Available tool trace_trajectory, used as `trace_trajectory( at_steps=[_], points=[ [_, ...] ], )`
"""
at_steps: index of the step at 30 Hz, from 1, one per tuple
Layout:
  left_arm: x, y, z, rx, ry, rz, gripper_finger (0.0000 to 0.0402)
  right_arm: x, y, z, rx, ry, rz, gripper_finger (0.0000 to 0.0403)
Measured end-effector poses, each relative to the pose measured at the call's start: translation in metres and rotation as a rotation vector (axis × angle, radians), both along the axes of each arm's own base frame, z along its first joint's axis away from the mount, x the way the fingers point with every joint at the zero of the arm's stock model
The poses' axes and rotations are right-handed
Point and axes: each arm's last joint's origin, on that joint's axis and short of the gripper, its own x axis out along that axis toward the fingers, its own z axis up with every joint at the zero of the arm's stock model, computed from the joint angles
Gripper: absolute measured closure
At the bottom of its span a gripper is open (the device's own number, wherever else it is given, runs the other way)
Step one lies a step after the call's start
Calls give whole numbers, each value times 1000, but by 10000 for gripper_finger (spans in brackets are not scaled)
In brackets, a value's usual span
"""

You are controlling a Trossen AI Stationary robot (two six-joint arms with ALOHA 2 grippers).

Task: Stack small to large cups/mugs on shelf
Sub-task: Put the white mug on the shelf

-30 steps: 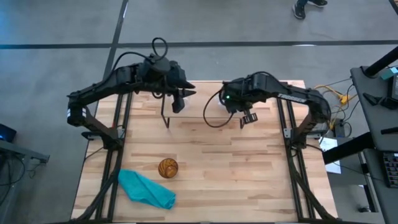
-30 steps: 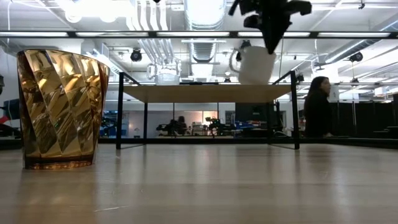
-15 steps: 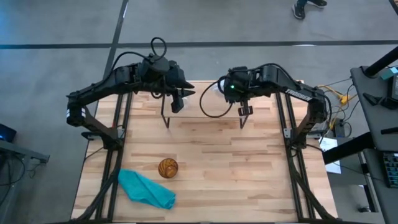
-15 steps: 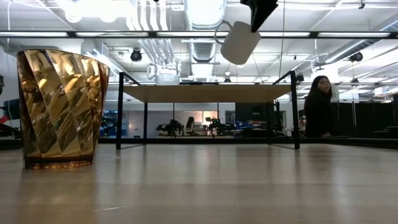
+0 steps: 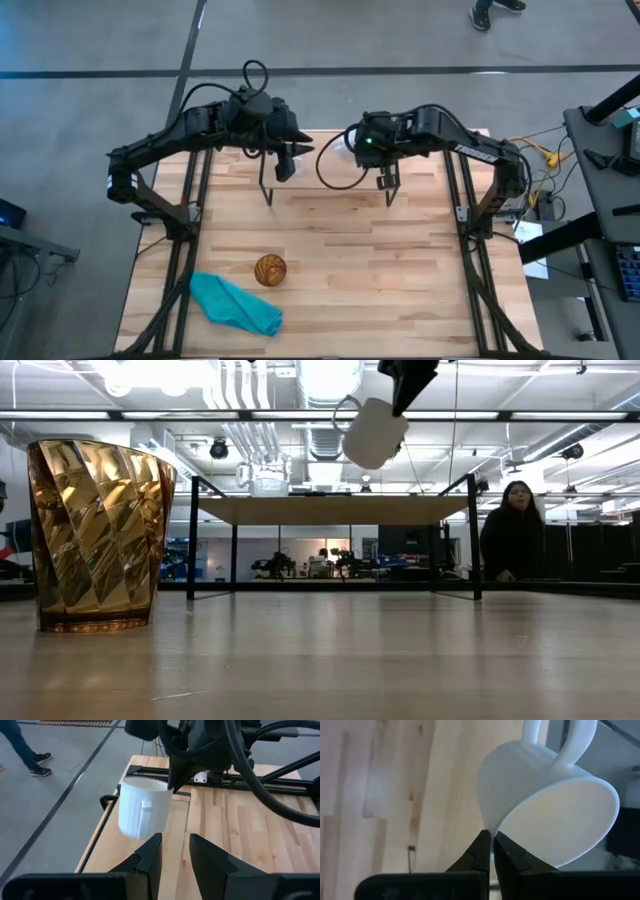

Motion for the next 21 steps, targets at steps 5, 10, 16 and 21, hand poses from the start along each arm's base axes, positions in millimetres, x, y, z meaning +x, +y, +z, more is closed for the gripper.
trace_trajectory(
  at_steps=[5, 10, 16, 21],
  points=[
    [0, 0, 1, -6, -5, -13, 316, 5, -1, -9, 2, 5, 19, 394],
    [-5, -2, 4, -2, -18, -16, 316, 7, -1, -18, 6, 29, 19, 394],
    [-27, -7, 22, 12, -88, -19, 316, 11, -2, -25, 4, 18, 20, 394],
    [-40, -10, 30, 15, -121, -17, 316, 17, -3, -22, -15, -34, 45, 394]
  ],
)
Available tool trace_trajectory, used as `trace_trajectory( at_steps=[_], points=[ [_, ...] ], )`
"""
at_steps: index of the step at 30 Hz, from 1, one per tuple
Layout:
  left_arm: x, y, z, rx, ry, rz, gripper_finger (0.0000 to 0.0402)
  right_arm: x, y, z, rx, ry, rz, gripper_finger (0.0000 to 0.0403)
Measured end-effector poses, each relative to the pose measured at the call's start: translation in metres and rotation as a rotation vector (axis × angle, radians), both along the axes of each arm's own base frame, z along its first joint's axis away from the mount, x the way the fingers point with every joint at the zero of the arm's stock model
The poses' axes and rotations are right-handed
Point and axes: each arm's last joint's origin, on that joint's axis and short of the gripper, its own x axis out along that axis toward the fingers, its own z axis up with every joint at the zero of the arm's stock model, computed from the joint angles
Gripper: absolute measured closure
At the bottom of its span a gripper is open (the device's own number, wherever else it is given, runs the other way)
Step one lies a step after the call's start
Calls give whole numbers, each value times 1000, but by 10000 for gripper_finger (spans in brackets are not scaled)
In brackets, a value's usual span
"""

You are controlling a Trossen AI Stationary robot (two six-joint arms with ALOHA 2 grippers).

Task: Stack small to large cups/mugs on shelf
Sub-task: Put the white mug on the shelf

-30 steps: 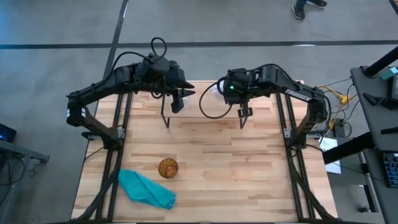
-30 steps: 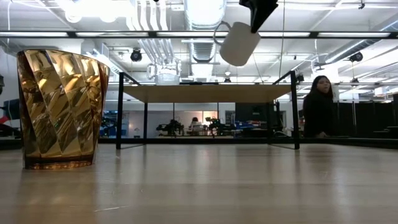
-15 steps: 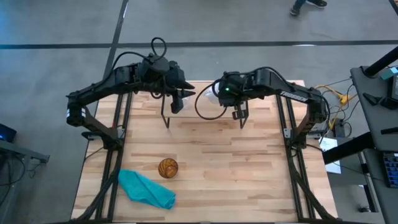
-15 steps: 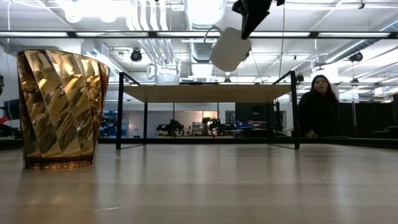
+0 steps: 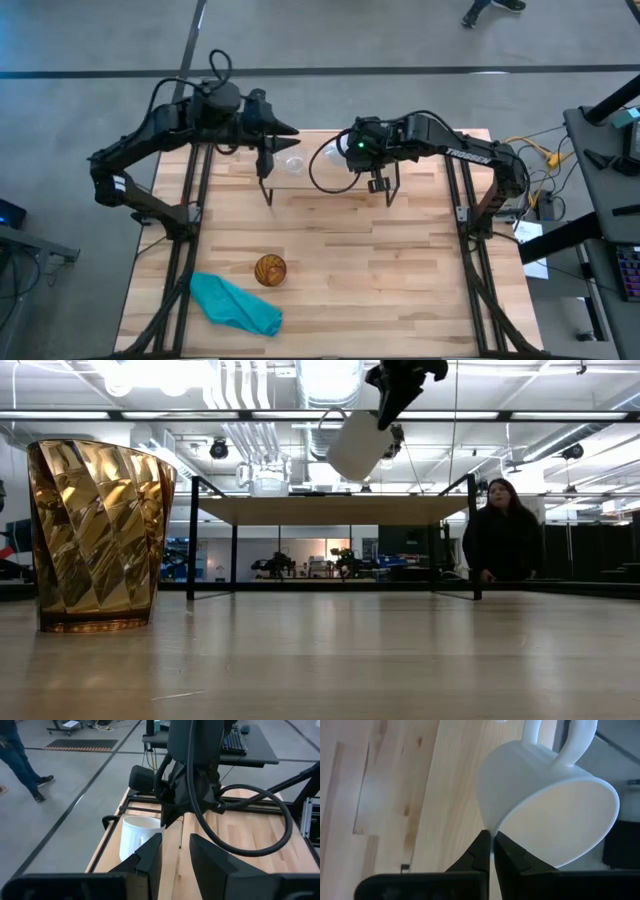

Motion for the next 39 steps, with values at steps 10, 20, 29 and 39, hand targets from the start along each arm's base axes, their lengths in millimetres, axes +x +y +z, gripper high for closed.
trace_trajectory(
  at_steps=[10, 20, 29, 39],
  points=[
    [4, 1, -5, -4, 17, 0, 316, 3, 1, -2, 26, -20, 21, 394],
    [16, 4, -13, -13, 49, 0, 316, 3, 1, -20, 61, 34, 3, 394],
    [30, 7, -23, -20, 90, -2, 316, 7, 0, -21, 55, -1, 5, 394],
    [39, 10, -30, -24, 118, -1, 316, 7, 0, -22, 67, 1, 1, 394]
  ],
)
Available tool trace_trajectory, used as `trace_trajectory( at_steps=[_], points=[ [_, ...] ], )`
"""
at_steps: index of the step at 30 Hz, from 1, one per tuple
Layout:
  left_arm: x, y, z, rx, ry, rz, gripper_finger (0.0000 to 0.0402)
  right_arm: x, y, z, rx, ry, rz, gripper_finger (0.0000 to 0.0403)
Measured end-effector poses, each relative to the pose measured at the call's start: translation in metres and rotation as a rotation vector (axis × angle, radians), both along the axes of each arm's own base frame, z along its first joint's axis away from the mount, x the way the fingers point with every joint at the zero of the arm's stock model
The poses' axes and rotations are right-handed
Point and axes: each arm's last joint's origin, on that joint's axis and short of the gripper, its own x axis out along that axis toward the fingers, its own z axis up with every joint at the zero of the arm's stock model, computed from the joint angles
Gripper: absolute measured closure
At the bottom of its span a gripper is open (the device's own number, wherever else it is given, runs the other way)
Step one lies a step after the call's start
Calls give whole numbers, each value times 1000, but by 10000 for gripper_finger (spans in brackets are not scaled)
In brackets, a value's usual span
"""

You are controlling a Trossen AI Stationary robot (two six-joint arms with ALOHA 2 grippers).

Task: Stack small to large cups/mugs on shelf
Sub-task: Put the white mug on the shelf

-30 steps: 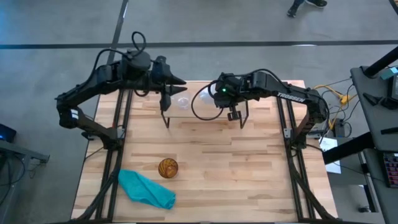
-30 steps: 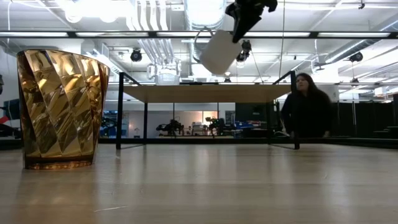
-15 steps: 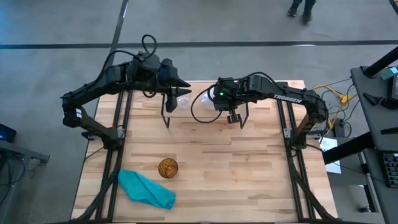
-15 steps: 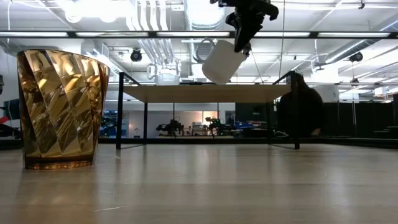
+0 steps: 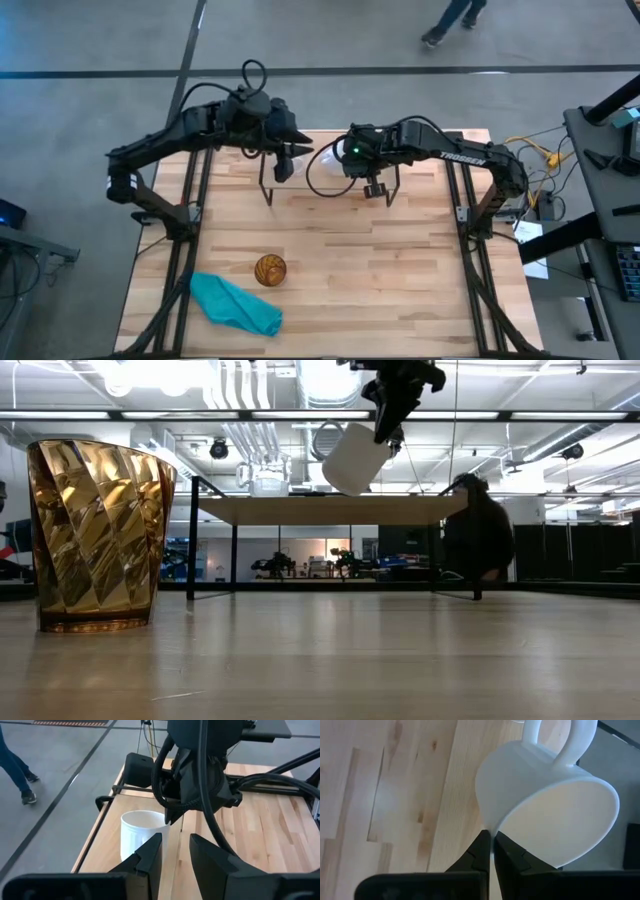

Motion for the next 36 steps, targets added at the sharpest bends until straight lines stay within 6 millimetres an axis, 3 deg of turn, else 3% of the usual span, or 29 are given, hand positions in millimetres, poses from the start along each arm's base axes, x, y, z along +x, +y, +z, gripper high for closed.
trace_trajectory(
  at_steps=[17, 36],
  points=[
    [40, 13, -37, -29, 142, 12, 316, 0, 0, 0, 7, -4, -16, 394],
    [53, 27, -53, -30, 193, 41, 316, 0, 0, 1, 5, -7, -17, 394]
  ],
)
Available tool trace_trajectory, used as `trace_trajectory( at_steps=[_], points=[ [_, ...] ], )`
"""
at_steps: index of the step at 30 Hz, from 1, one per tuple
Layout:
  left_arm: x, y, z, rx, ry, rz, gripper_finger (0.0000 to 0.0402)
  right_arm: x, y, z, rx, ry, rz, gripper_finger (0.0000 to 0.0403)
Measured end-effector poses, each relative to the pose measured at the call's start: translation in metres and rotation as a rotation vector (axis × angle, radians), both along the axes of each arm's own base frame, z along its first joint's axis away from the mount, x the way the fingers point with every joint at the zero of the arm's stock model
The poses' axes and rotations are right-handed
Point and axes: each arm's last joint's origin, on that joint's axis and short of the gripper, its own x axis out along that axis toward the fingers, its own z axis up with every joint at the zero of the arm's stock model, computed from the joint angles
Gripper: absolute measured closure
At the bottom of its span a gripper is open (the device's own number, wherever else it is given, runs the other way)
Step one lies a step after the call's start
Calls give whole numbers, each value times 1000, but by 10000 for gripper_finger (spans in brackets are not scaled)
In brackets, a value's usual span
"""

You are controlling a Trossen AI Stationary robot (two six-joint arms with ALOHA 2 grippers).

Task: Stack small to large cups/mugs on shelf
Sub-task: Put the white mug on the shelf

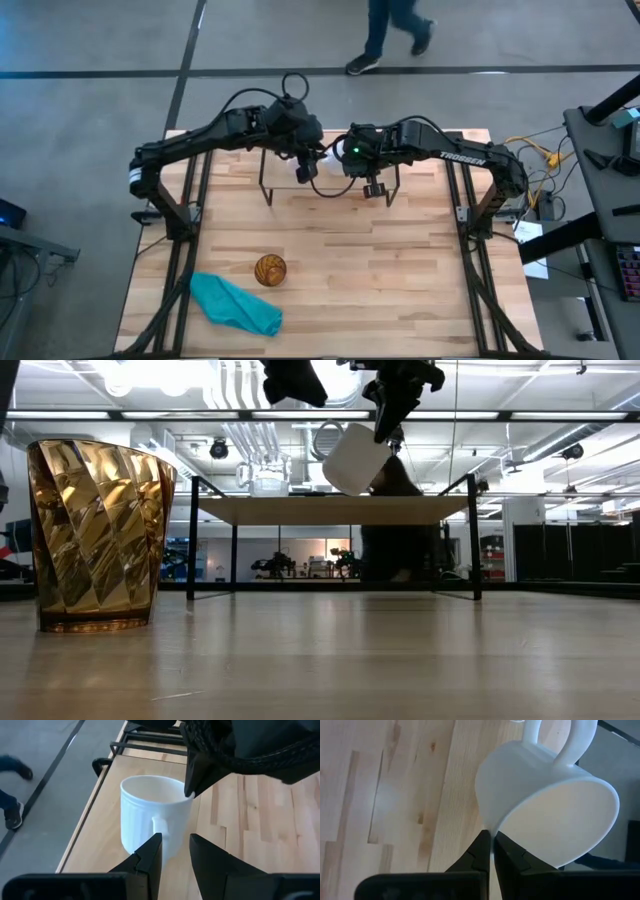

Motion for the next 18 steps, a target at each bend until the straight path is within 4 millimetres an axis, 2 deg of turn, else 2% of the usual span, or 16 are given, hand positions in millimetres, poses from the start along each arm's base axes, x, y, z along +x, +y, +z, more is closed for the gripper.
trace_trajectory(
  at_steps=[9, 18],
  points=[
    [14, 6, -16, -6, 49, -1, 316, 0, 0, 0, 1, 2, 0, 394],
    [16, 7, -19, -6, 56, -1, 316, 0, 0, 0, 4, 2, -7, 394]
  ],
)
